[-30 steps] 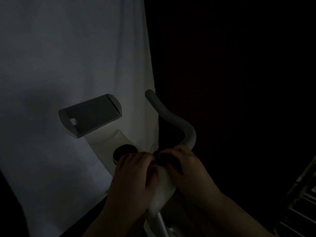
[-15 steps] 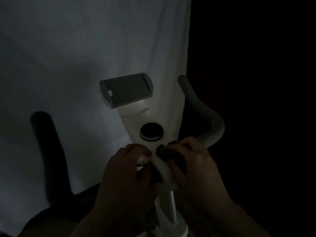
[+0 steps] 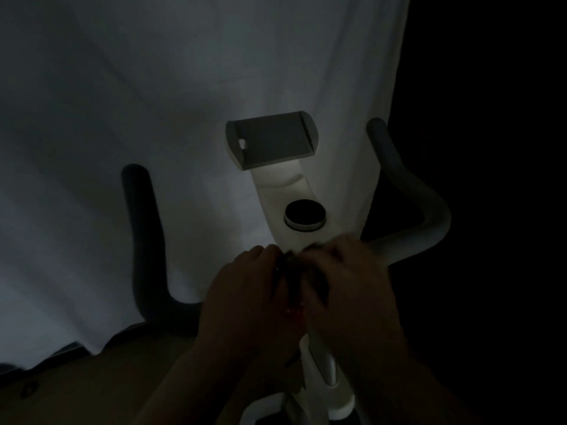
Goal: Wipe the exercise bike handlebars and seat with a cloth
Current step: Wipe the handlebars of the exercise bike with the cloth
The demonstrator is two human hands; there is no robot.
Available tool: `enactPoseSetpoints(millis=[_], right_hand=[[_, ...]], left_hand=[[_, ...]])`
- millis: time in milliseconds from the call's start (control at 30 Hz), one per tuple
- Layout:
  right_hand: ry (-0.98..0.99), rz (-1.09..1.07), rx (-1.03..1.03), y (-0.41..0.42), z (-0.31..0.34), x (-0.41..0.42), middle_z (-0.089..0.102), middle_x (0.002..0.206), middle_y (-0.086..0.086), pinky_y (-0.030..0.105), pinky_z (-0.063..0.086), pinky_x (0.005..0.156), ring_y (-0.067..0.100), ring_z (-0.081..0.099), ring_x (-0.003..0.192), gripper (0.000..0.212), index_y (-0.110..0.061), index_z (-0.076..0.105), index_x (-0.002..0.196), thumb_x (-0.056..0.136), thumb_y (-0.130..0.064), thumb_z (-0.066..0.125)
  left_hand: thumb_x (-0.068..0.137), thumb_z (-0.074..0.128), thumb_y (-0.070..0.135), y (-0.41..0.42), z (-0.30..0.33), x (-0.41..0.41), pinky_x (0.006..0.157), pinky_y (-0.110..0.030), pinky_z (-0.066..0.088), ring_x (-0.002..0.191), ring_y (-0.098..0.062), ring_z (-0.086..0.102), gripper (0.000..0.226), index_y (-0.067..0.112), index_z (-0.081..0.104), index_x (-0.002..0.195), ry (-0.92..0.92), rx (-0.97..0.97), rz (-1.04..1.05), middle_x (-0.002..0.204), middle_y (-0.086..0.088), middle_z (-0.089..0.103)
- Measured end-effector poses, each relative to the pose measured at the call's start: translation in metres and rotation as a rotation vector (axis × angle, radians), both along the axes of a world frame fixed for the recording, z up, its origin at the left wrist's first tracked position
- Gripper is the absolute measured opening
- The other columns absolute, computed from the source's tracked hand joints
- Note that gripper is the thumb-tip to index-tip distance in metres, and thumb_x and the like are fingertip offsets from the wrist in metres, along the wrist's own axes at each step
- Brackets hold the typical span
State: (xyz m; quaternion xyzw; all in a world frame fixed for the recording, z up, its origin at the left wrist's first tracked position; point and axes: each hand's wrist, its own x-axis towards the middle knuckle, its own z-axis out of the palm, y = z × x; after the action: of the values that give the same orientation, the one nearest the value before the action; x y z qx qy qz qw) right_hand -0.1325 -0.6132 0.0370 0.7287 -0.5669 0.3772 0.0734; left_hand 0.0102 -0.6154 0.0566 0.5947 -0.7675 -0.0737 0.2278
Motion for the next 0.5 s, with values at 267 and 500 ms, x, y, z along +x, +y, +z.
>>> enactPoseSetpoints(millis=[267, 500], right_hand=[[-0.019, -0.045, 0.032, -0.001, 0.006, -0.01, 0.055, 0.089, -0.001, 0.028, 0.042, 0.068, 0.017, 0.052, 0.083, 0.019, -0.022, 0.07, 0.094, 0.083, -0.035, 0.062], [-0.755, -0.352, -0.042, 0.018, -0.019, 0.017, 0.047, 0.108, -0.007, 0.028, 0.045, 0.086, 0.018, 0.049, 0.106, 0.027, -0.019, 0.063, 0.113, 0.088, -0.028, 0.058]], left_hand=[[0.098, 0.038, 0.042, 0.019, 0.007, 0.02, 0.09, -0.011, 0.026, 0.117, -0.001, 0.041, 0.042, 0.036, 0.029, 0.139, -0.132, 0.112, -0.101, 0.136, 0.014, 0.039], [0.099, 0.033, 0.046, 0.02, 0.008, 0.056, 0.104, -0.022, 0.03, 0.124, -0.006, 0.04, 0.04, 0.033, 0.031, 0.136, -0.244, 0.199, -0.123, 0.14, 0.009, 0.039]])
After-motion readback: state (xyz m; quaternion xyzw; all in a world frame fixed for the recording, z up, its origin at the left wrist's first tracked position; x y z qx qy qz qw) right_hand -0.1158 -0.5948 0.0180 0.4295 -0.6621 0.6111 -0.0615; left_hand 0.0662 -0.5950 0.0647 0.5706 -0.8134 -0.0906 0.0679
